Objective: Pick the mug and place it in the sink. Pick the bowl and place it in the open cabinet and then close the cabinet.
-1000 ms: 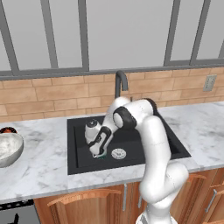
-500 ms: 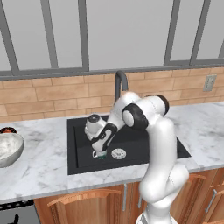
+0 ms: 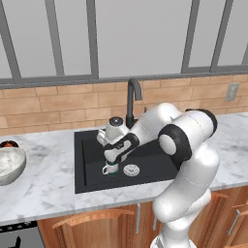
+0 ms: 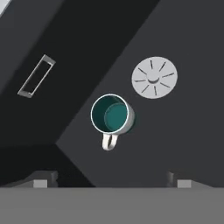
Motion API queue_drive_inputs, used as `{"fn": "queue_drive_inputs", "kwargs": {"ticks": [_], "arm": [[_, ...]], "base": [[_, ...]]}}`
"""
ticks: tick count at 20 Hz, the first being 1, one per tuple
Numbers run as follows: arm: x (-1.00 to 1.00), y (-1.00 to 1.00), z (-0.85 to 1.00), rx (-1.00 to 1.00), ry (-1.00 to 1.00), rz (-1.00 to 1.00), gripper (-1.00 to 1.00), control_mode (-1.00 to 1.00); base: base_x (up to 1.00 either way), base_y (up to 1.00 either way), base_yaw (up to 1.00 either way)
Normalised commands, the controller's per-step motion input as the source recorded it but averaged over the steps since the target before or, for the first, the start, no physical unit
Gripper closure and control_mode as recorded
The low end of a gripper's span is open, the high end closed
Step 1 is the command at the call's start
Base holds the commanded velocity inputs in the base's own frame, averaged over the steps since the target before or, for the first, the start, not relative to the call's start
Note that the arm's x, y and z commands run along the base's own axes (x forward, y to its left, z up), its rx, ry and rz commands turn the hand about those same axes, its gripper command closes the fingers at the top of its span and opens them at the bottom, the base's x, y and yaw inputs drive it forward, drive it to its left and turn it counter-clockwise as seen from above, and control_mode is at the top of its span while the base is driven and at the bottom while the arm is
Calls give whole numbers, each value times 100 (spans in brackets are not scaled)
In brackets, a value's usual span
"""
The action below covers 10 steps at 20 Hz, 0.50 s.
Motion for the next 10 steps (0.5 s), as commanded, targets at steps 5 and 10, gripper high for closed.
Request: {"fn": "queue_drive_inputs", "kwargs": {"ticks": [5, 10], "arm": [[-13, -4, 100, -6, 3, 17, -100, -100], [-17, -14, 86, 0, -1, 3, -100, -100]], "base": [[0, 0, 0], [0, 0, 0]]}}
